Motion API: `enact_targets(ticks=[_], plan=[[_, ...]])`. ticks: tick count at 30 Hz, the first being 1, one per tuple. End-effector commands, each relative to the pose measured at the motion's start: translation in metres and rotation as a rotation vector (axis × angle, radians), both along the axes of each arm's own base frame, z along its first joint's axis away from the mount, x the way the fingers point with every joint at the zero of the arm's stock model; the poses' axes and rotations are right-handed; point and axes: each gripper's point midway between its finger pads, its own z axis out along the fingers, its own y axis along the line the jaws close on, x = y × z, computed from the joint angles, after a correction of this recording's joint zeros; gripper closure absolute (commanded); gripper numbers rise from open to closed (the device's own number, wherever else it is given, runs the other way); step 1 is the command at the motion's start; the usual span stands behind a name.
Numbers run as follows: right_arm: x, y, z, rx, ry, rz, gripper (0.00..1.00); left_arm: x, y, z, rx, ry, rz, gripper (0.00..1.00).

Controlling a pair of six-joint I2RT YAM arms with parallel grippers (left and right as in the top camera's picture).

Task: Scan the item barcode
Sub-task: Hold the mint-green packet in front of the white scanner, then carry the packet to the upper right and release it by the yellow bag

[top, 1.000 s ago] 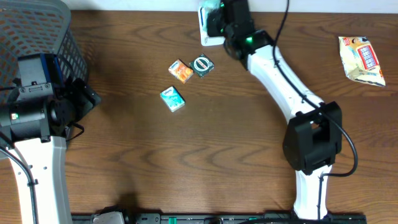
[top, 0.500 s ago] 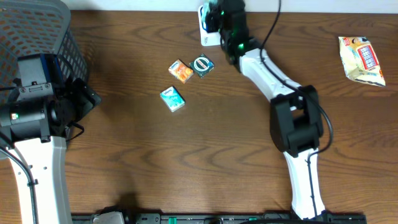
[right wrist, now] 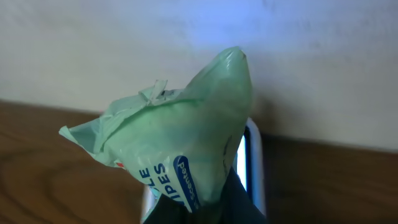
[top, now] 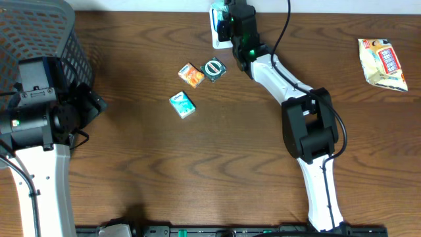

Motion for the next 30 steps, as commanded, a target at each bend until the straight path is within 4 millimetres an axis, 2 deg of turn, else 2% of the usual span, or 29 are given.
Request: enact_targets(ticks=[1,4,10,12,17,24,25,26,28,29,30], plan=[[0.004,-0.043,0.041,-0.050,-0.035,-0.129,0.99,0.000,0.001,0.001,-0.001,-0.003,0.013,0.02],[-0.001,-0.085,0.045,-0.111,0.022,-0.235,0.99,0.000,0.001,0.001,-0.001,-0.003,0.013,0.03],[-0.022,-0.176,0.047,-0.229,0.181,-0.327,0.99,0.000,0.001,0.001,-0.001,-0.003,0.013,0.02],[-0.032,-0.204,0.038,-0.303,0.251,-0.329,0.99,0.000,0.001,0.001,-0.001,-0.003,0.013,0.03],[-0.067,-0.269,-0.001,-0.471,0.482,-0.305,0.99,0.000,0.001,0.001,-0.001,-0.003,0.013,0.02],[-0.102,-0.354,-0.019,-0.451,0.635,-0.424,0.96,0.000,0.001,0.001,-0.001,-0.003,0.013,0.02],[-0.105,-0.364,-0.020,-0.446,0.648,-0.439,0.94,0.000,0.001,0.001,-0.001,-0.003,0.013,0.02],[-0.109,-0.373,-0.022,-0.441,0.658,-0.455,0.85,0.000,0.001,0.001,-0.001,-0.003,0.013,0.03],[-0.116,-0.390,-0.025,-0.432,0.677,-0.483,0.77,0.000,0.001,0.001,-0.001,-0.003,0.013,0.03],[-0.120,-0.398,-0.026,-0.424,0.688,-0.499,0.50,0.000,0.001,0.001,-0.001,-0.003,0.013,0.02],[-0.123,-0.404,-0.029,-0.412,0.696,-0.517,0.36,0.000,0.001,0.001,-0.001,-0.003,0.013,0.02]])
